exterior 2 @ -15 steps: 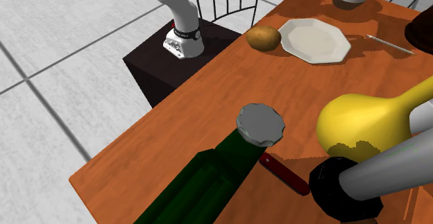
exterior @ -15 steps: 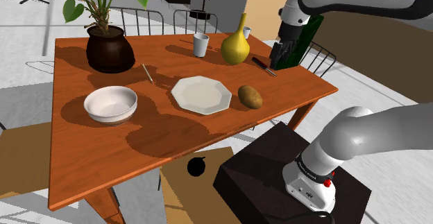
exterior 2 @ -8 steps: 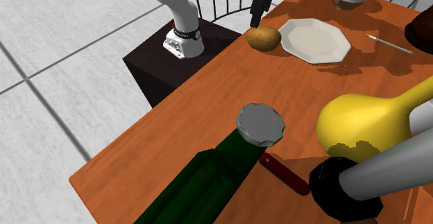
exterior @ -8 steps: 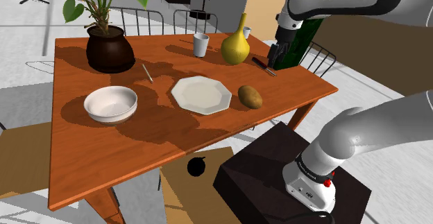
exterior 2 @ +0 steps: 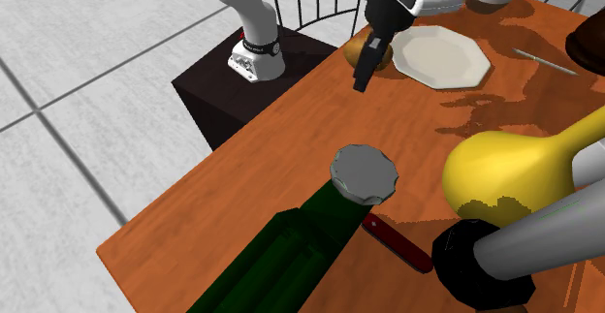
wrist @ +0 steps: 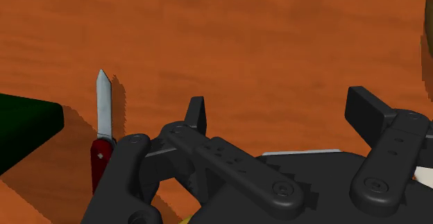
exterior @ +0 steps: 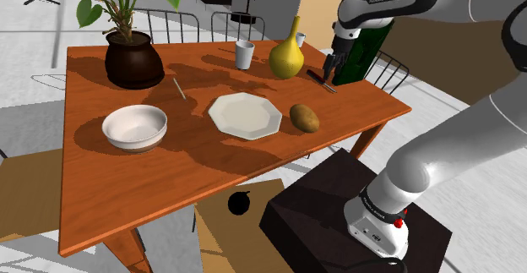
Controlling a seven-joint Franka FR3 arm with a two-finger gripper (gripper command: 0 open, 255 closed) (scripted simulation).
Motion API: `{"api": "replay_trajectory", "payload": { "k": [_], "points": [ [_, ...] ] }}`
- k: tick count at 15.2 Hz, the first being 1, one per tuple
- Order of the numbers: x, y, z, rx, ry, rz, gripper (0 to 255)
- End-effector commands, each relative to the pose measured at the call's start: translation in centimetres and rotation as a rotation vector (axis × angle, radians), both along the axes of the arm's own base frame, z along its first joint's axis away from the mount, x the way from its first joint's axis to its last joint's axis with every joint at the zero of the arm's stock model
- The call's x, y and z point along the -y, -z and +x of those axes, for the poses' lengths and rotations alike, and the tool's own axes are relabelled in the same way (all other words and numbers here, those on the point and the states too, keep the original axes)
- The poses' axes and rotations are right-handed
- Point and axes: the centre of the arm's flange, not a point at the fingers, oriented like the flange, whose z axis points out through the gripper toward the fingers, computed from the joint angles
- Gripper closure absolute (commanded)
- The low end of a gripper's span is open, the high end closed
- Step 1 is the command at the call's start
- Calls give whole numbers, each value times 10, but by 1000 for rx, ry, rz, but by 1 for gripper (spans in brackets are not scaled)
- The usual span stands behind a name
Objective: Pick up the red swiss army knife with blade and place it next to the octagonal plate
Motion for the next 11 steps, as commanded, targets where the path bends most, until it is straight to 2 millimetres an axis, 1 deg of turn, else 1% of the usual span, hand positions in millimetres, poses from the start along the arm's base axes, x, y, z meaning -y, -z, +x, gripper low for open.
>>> {"api": "replay_trajectory", "payload": {
  "k": [1, 11],
  "points": [
    [21, 11, 11, 2, 0, 2, 0],
    [125, 61, 77, 11, 4, 17, 0]
  ]
}}
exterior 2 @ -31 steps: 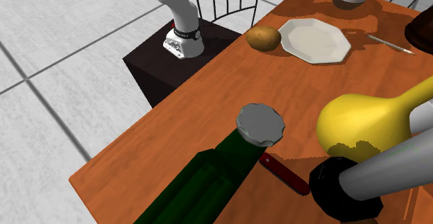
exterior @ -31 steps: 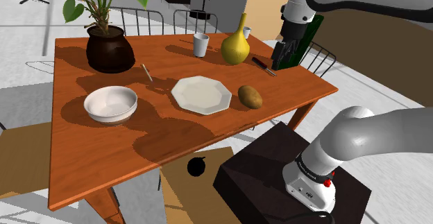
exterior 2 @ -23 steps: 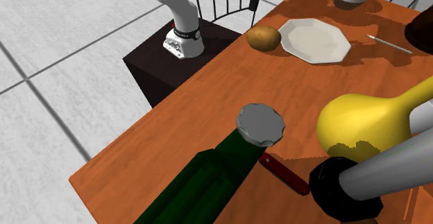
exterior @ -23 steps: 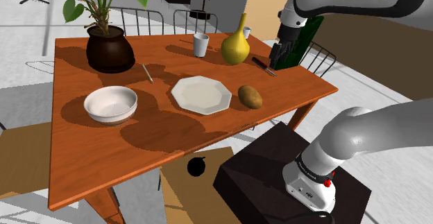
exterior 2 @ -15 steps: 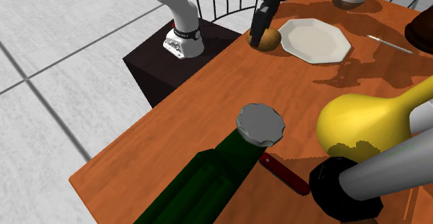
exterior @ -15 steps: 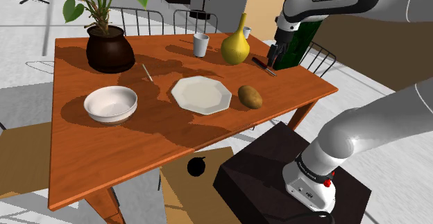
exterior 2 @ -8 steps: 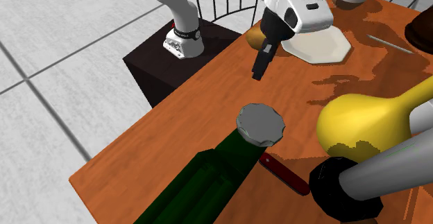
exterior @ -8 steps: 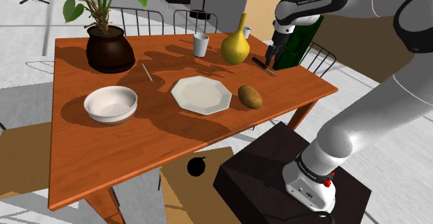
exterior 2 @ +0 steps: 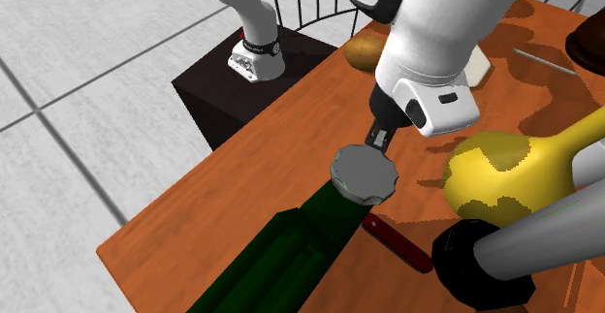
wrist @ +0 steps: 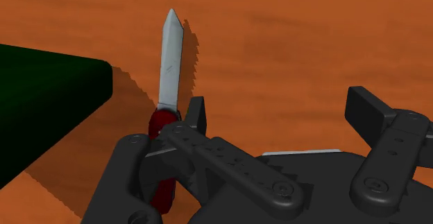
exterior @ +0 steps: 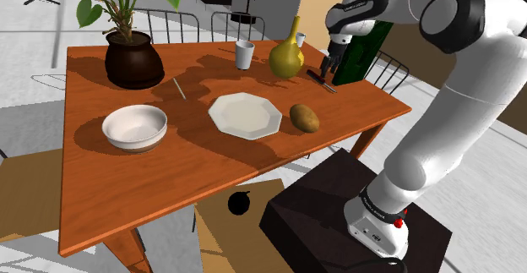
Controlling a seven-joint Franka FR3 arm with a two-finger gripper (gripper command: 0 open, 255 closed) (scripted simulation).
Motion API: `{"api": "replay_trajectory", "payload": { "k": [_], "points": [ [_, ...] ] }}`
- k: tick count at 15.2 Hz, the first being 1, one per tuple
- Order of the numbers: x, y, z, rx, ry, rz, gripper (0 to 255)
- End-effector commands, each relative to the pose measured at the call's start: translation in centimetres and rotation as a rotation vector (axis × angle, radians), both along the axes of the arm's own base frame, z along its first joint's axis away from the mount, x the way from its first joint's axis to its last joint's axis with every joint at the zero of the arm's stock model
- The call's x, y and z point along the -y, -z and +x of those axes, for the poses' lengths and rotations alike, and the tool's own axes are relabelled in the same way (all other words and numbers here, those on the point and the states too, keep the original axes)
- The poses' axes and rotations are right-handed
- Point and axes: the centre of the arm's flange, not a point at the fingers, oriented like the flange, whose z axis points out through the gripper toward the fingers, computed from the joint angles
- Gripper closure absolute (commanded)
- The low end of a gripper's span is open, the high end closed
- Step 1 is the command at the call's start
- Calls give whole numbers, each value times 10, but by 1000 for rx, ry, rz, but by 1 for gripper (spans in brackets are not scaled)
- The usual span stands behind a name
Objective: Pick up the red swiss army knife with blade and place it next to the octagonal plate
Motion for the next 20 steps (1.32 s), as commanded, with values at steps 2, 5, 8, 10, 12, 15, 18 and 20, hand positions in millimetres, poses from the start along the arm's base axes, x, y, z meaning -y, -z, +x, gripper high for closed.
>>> {"api": "replay_trajectory", "payload": {
  "k": [2, 5, 8, 10, 12, 15, 18, 20],
  "points": [
    [34, 15, 19, 3, 0, 4, 0],
    [65, 31, 39, 6, 1, 9, 0],
    [96, 46, 59, 8, 3, 13, 0],
    [98, 53, 60, 8, 3, 14, 0],
    [99, 63, 59, 8, 3, 14, 0],
    [99, 79, 59, 8, 3, 14, 0],
    [99, 87, 59, 8, 3, 13, 0],
    [99, 87, 59, 8, 3, 14, 0]
  ]
}}
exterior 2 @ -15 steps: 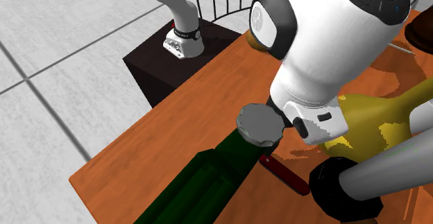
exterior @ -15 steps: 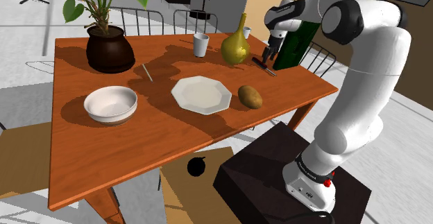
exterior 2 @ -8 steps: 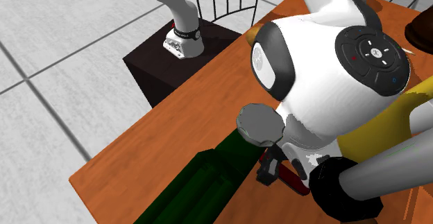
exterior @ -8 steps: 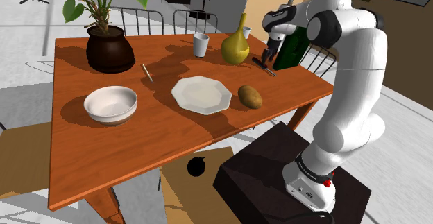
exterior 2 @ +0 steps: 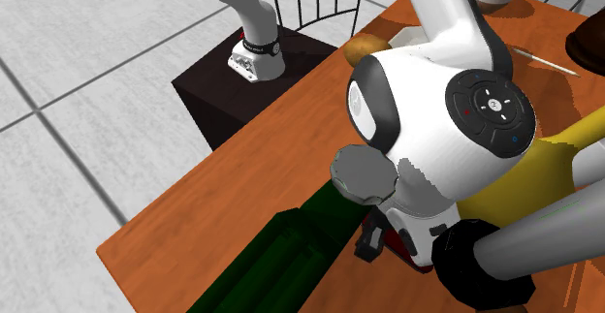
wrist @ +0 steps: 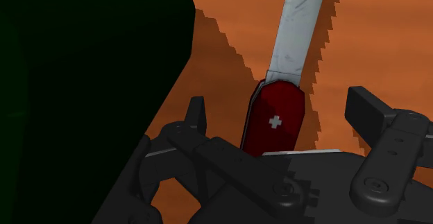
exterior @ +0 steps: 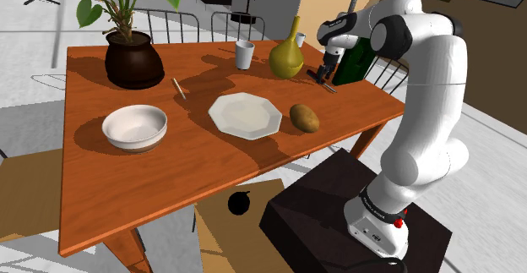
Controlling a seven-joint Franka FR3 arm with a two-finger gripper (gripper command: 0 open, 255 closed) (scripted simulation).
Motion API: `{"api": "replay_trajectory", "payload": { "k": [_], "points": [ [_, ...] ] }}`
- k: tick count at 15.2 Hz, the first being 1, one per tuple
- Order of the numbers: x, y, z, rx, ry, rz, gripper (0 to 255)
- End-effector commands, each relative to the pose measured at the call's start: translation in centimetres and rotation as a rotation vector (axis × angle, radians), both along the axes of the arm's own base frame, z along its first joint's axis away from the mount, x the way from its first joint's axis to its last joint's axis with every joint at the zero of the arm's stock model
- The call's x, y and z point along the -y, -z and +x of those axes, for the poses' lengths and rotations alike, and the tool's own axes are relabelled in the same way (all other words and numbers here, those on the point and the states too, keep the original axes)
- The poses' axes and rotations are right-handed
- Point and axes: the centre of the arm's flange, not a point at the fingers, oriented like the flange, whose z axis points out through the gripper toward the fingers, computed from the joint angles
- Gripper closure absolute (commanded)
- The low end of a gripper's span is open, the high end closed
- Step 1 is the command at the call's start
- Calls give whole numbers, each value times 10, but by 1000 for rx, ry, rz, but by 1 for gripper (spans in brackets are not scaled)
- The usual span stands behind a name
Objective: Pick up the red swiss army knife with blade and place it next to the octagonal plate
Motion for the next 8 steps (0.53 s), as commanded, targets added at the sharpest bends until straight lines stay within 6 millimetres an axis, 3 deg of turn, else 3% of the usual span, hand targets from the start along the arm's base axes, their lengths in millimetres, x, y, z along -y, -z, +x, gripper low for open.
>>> {"api": "replay_trajectory", "payload": {
  "k": [1, 4, 5, 8],
  "points": [
    [0, 0, 0, 0, 0, 0, 0],
    [0, 0, 0, 0, 0, 0, 0],
    [0, 0, 0, 0, 0, 0, 255],
    [0, 0, 0, 0, 0, 0, 255]
  ]
}}
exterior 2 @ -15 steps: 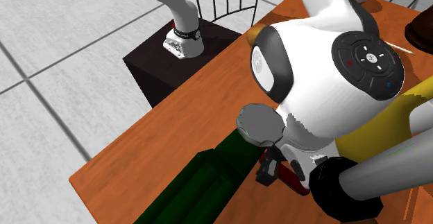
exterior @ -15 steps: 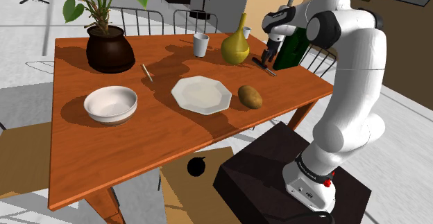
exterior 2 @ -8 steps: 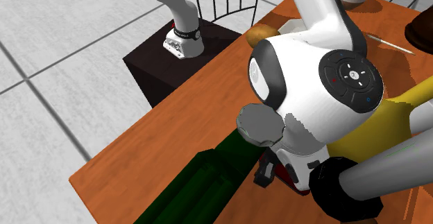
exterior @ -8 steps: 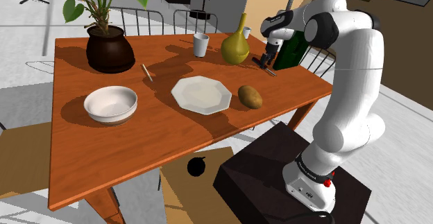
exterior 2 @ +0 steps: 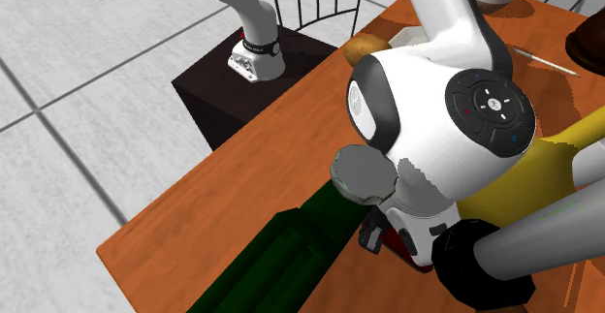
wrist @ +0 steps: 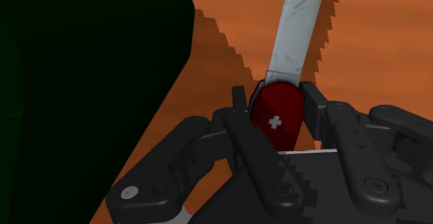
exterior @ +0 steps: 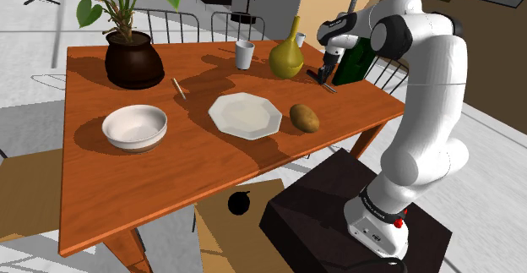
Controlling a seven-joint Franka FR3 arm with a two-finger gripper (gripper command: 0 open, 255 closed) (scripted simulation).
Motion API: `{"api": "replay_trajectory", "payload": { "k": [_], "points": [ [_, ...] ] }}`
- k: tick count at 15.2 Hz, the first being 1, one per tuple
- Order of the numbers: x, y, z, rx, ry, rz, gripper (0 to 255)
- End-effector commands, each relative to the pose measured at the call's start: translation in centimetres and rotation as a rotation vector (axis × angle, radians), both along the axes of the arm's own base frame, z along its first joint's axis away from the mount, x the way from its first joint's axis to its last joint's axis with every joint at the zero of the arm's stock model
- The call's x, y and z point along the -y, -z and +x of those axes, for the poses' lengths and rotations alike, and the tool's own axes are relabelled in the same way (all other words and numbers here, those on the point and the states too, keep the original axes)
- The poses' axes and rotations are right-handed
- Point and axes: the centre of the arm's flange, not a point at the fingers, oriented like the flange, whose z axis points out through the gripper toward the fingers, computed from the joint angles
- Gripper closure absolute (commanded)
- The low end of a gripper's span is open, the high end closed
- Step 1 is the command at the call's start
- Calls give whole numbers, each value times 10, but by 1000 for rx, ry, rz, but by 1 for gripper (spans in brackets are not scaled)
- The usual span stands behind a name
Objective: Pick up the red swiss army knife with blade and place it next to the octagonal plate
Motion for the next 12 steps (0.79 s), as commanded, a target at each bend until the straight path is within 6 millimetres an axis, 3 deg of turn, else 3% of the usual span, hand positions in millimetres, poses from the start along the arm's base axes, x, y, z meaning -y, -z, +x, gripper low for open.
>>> {"api": "replay_trajectory", "payload": {
  "k": [1, 6, 12],
  "points": [
    [0, 0, 0, -1, 0, 0, 255],
    [0, 1, 0, -1, 0, 0, 255],
    [0, -31, 0, -1, 0, 0, 255]
  ]
}}
